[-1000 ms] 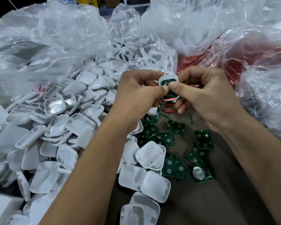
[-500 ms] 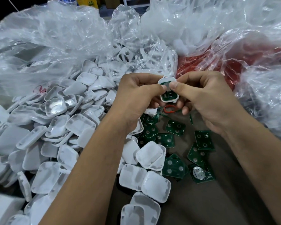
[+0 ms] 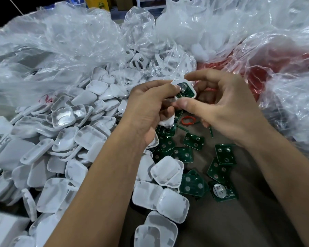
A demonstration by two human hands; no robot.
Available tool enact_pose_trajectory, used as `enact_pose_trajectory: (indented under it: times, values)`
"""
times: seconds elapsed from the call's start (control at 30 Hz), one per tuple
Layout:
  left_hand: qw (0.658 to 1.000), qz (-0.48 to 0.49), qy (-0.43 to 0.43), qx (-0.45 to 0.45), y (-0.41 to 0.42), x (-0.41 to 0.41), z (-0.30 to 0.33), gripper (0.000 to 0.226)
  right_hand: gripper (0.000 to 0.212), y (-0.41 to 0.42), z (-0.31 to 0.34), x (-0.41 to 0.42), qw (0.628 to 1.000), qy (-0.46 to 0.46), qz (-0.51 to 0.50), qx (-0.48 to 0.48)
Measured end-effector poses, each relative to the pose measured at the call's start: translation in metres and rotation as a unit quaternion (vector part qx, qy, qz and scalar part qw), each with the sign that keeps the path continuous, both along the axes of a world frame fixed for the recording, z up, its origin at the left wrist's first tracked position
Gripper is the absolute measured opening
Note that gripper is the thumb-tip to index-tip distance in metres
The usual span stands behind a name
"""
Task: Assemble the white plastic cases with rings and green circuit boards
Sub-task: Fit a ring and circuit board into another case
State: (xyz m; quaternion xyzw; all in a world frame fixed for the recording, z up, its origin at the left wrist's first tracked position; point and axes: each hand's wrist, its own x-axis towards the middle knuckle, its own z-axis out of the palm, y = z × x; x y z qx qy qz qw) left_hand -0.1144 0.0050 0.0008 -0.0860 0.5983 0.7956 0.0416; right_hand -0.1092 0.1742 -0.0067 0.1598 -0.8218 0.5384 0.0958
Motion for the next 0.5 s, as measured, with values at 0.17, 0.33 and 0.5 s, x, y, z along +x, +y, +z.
enact_pose_trajectory:
  times: [0.17, 0.33, 0.5]
  values:
    - [1.000, 0.026, 0.003, 0.017, 0.006, 0.003, -0.001, 0.010, 0.052, -0.007, 0.002, 0.004, 0.994, 0.039, -0.089, 0.055]
    - [0.998, 0.057, 0.007, 0.028, 0.012, 0.003, -0.003, 0.013, 0.038, -0.014, 0.000, 0.007, 0.985, 0.073, -0.136, 0.082]
    - [0.999, 0.026, 0.015, 0.040, 0.012, 0.004, -0.005, 0.015, 0.024, -0.012, 0.001, 0.006, 0.986, 0.082, -0.129, 0.066]
